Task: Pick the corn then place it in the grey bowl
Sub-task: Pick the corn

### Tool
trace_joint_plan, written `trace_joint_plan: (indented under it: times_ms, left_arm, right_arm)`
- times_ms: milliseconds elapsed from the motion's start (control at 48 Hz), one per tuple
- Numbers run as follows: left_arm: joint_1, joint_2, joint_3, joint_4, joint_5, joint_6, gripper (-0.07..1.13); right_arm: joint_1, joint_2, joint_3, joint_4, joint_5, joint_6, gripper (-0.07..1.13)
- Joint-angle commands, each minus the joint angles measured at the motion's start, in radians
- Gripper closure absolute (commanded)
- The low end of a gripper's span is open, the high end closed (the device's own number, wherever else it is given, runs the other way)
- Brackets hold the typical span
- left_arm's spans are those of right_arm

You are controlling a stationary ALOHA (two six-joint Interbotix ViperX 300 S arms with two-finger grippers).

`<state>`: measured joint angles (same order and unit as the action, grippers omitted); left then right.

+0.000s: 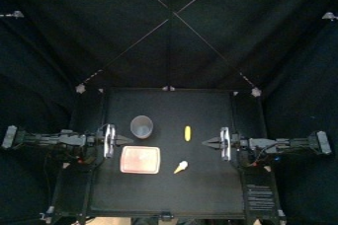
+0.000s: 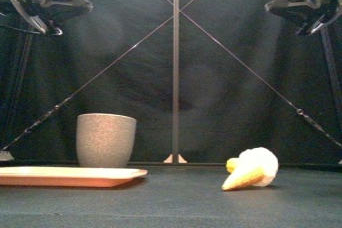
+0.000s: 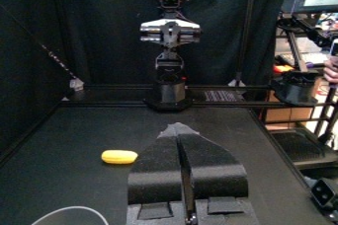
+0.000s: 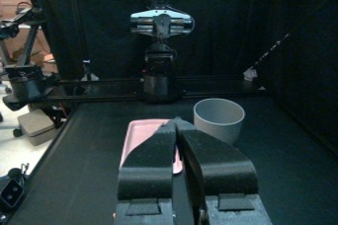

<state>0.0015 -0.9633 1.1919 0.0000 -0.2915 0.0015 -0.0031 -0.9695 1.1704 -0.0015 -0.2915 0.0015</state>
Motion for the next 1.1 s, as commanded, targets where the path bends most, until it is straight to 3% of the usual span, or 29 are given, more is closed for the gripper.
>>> trace_joint_plan:
  times_ms: [21,125,250,479,729,1104]
  left_arm:
    - [0.02,-0.011,-0.015,0.002,-0.006,0.002,0.95]
    - [0.025,-0.018,-0.008,0.002,-0.006,0.002,0.95]
    - [0.025,-0.021,-0.003,0.003,-0.006,0.002,0.95]
    - [0.025,-0.021,0.003,0.015,-0.008,0.002,0.95]
    - [0.025,-0.023,0.003,0.017,-0.006,0.0,0.95]
    - [0.025,-0.021,0.003,0.017,-0.006,0.0,0.95]
  right_arm:
    - [-0.074,0.034,-0.003,0.069,0.012,0.023,0.84]
    - [-0.172,0.08,0.005,0.179,0.058,0.058,0.86]
    - [-0.268,0.144,0.003,0.212,0.081,0.084,0.89]
    - [-0.305,0.236,-0.041,0.244,0.087,0.209,0.83]
    - [-0.322,0.344,-0.043,0.249,0.103,0.321,0.65]
    - [-0.342,0.592,-0.124,0.245,0.094,0.382,0.2]
